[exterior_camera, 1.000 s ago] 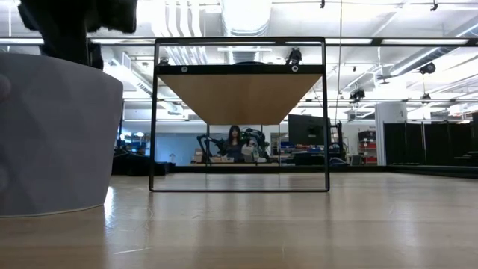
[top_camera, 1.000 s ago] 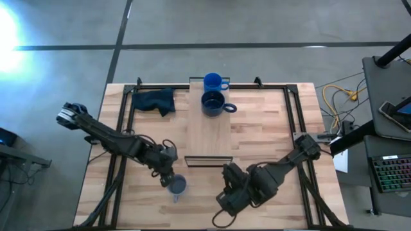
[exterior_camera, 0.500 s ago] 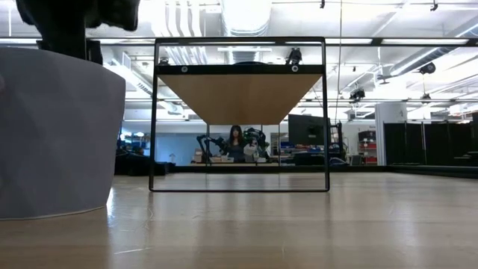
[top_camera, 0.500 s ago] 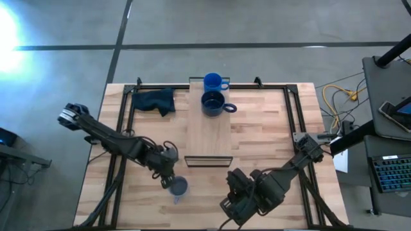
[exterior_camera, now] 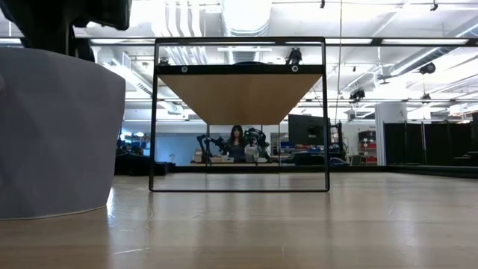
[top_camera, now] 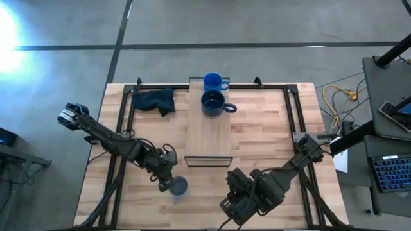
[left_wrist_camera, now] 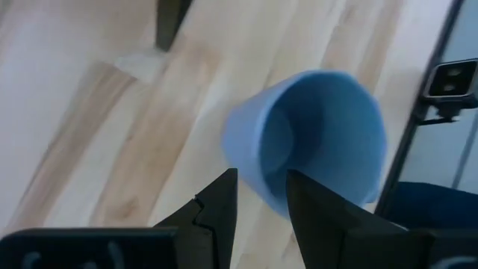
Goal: Stack small to large cups/mugs on shelf
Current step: Put the purple mug on the shelf
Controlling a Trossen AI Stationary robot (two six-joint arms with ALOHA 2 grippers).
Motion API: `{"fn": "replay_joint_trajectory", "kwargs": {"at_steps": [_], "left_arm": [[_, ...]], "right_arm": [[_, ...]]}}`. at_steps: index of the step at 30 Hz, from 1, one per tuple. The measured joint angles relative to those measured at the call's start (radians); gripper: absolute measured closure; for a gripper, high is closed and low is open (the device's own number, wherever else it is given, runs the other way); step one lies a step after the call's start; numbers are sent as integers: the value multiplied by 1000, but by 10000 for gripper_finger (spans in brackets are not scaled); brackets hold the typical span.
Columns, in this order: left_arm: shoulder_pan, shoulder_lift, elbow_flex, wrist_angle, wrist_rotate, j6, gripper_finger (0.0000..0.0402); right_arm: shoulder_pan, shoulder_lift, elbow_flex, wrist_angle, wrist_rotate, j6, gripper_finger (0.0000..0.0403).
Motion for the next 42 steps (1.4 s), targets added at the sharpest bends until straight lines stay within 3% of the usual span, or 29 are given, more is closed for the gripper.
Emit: {"fn": "replay_joint_trajectory", "kwargs": {"at_steps": [23, 31, 42], "left_arm": [[-10, 136, -4, 71, 19, 36, 304], [-10, 136, -4, 63, 12, 79, 387], [-10, 79, 51, -16, 3, 78, 397]], "right_arm": [[4, 0, 0, 0, -3, -27, 257], [9, 0, 0, 0, -10, -34, 257], [13, 0, 0, 0, -10, -43, 260]]}}
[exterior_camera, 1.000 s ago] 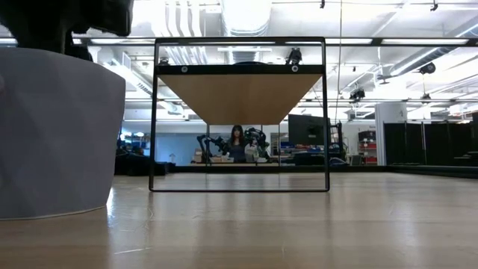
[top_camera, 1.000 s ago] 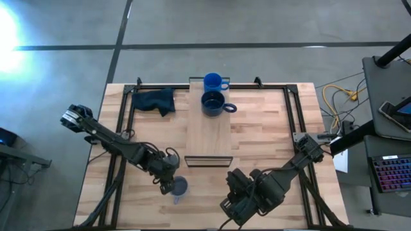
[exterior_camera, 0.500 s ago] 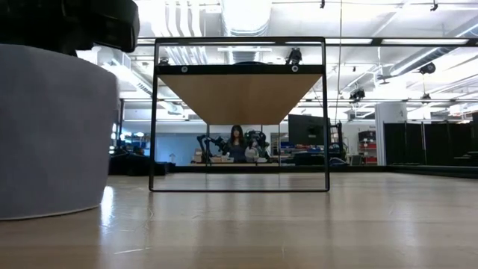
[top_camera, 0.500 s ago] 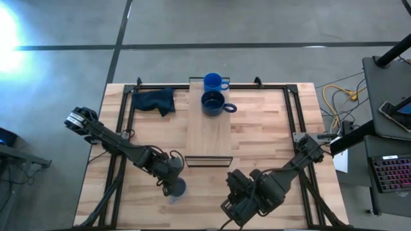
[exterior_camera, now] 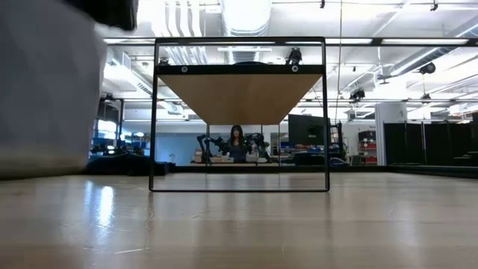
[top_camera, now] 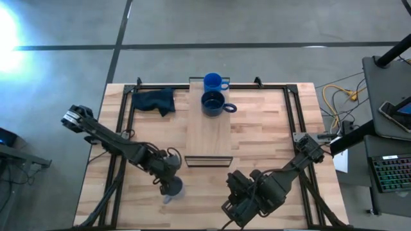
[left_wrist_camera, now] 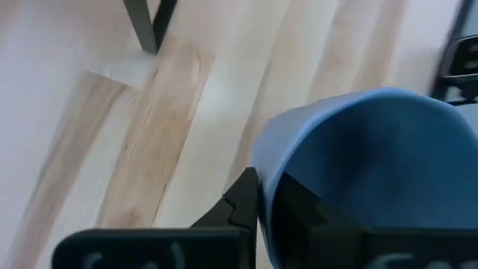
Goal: Stack small to large cups/mugs on shelf
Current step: Put the purple mug on the shelf
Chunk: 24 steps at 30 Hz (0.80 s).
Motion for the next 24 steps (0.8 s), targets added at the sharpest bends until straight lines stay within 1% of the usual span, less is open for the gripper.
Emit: {"fn": "replay_joint_trajectory", "kwargs": {"at_steps": [5, 9, 12, 15, 19, 21, 24], "left_arm": [[-1, -70, 137, -186, -51, 2, 398], [10, -98, 293, -337, -148, 27, 399], [50, -88, 415, -424, -203, 87, 400], [119, -61, 534, -479, -252, 167, 400], [264, -2, 664, -527, -260, 286, 400], [345, 34, 711, -532, -247, 337, 400], [456, 97, 771, -534, -196, 397, 400]], "right_arm": [[4, 0, 0, 0, 2, -17, 270], [7, 0, 0, 0, 23, -23, 277], [9, 0, 0, 0, 29, -21, 280], [19, 0, 0, 0, 51, -4, 280], [42, 0, 0, 0, 75, 60, 280], [60, 0, 0, 0, 80, 103, 280], [89, 0, 0, 0, 82, 172, 282]]}}
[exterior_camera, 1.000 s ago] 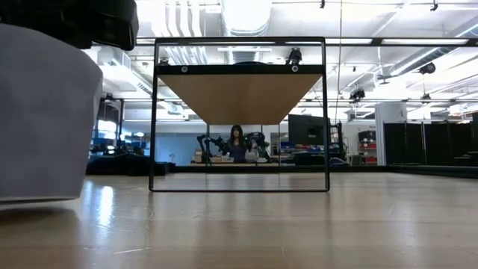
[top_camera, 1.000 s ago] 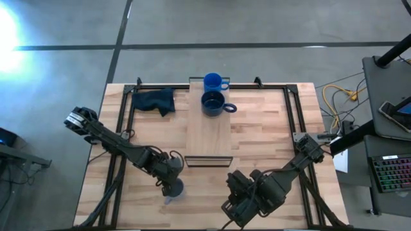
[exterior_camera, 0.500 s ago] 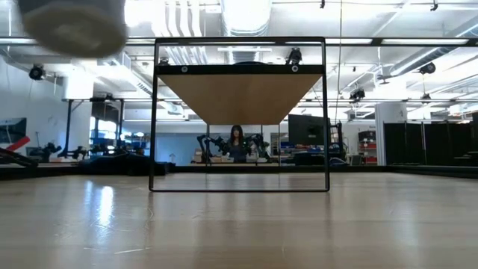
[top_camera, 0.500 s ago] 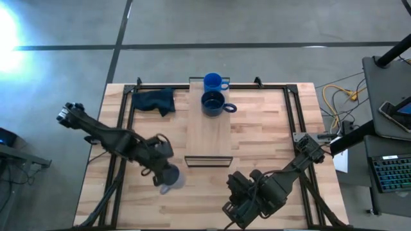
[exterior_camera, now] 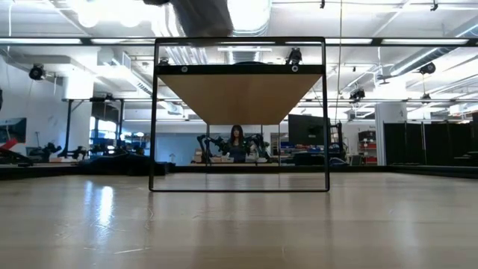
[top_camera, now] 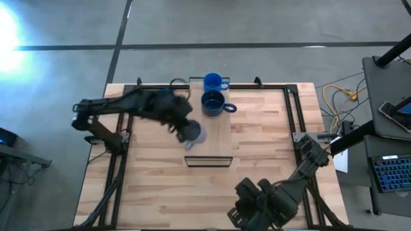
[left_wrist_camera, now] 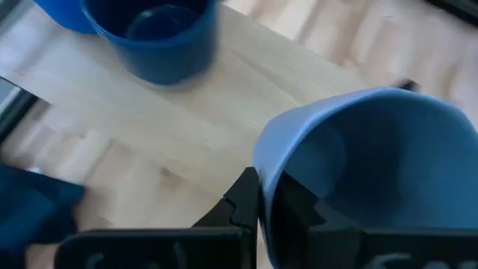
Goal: Stack small to large cups/mugs on shelf
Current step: Put the purple mug on the shelf
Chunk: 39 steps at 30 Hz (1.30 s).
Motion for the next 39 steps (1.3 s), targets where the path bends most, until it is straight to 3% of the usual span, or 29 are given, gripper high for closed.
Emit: {"fn": "replay_joint_trajectory", "kwargs": {"at_steps": [7, 19, 33, 39], "left_arm": [[168, 180, 124, -57, 117, 91, 400], [188, 384, 311, -137, 158, 175, 394], [252, 432, 365, -140, 187, 174, 391], [257, 426, 411, -131, 191, 174, 363]], "right_arm": [[61, 0, 0, 0, 26, 155, 283], [91, 0, 0, 0, 77, 220, 282], [93, 0, 0, 0, 111, 137, 284], [92, 0, 0, 0, 112, 107, 284]]}}
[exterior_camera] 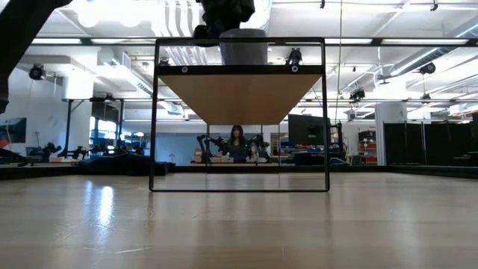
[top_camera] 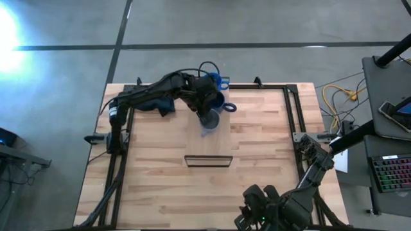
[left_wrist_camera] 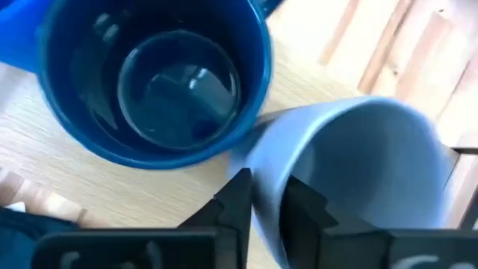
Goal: Stack small to large cups/mugs on shelf
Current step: Put the purple mug on the shelf
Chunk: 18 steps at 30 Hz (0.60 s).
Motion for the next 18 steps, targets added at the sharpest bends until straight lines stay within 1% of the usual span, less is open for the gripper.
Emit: {"fn": "replay_joint_trajectory", "kwargs": {"at_steps": [4, 7, 13, 18], "left_arm": [[2, 0, -22, 0, 7, 0, 336], [2, 0, -40, 0, 18, 0, 323], [4, 0, -45, 6, 24, 0, 320], [4, 0, -52, 7, 66, -1, 320]], "right_arm": [[0, 0, 0, 0, 0, -7, 284], [0, 0, 0, 0, 3, -7, 284], [0, 0, 0, 0, 16, -7, 285], [0, 0, 0, 0, 16, -14, 285]]}}
